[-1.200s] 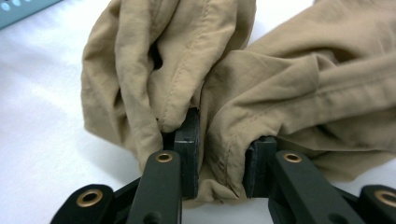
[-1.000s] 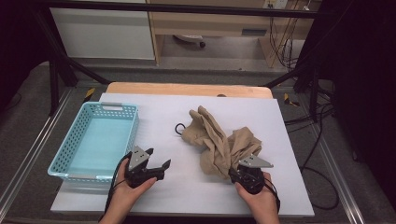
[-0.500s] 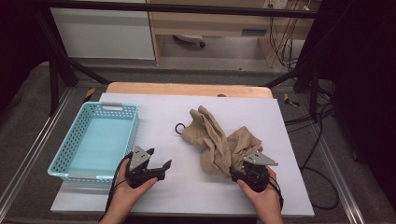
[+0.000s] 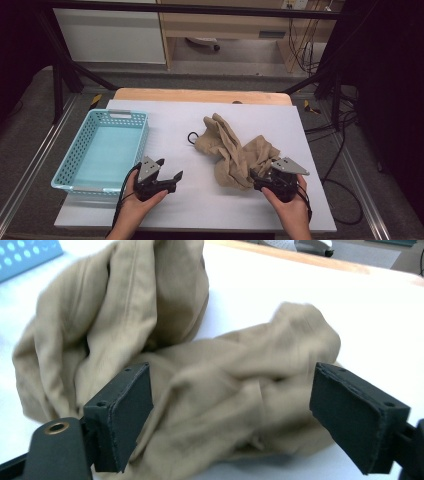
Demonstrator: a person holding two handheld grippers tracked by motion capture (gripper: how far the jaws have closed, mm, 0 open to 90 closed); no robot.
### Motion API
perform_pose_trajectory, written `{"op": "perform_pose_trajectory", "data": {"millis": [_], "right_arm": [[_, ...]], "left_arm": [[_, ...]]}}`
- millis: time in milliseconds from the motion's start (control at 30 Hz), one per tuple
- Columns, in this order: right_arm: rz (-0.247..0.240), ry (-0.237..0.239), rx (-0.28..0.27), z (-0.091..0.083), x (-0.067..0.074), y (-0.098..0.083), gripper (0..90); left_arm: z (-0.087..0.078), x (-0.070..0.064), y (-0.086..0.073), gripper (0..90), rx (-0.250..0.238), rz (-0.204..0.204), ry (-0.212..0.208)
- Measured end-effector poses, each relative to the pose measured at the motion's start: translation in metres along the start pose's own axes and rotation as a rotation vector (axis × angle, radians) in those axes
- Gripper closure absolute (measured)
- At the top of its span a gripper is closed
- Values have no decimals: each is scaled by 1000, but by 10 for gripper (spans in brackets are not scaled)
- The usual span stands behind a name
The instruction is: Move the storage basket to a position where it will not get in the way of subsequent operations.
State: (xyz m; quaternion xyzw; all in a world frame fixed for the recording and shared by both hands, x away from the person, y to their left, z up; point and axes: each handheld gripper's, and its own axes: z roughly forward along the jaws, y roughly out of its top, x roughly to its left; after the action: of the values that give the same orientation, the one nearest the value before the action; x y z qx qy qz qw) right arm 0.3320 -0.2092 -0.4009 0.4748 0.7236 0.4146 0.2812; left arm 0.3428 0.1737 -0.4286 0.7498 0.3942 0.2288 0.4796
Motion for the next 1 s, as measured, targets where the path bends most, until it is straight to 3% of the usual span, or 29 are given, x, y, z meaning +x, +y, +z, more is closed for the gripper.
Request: {"op": "perform_pose_trajectory", "data": {"millis": [167, 400, 667, 1000], "right_arm": [[-1, 9, 6, 9, -8, 16, 169], [-11, 0, 76, 49, -36, 30, 152], [-14, -21, 212, 76, -53, 4, 113], [-14, -28, 222, 72, -72, -18, 66]], "left_arm": [[-1, 0, 1, 199, -5, 5, 4], [-1, -1, 0, 199, -2, 7, 1], [0, -1, 0, 199, 3, 8, -4], [0, -3, 0, 199, 2, 12, -7]]}}
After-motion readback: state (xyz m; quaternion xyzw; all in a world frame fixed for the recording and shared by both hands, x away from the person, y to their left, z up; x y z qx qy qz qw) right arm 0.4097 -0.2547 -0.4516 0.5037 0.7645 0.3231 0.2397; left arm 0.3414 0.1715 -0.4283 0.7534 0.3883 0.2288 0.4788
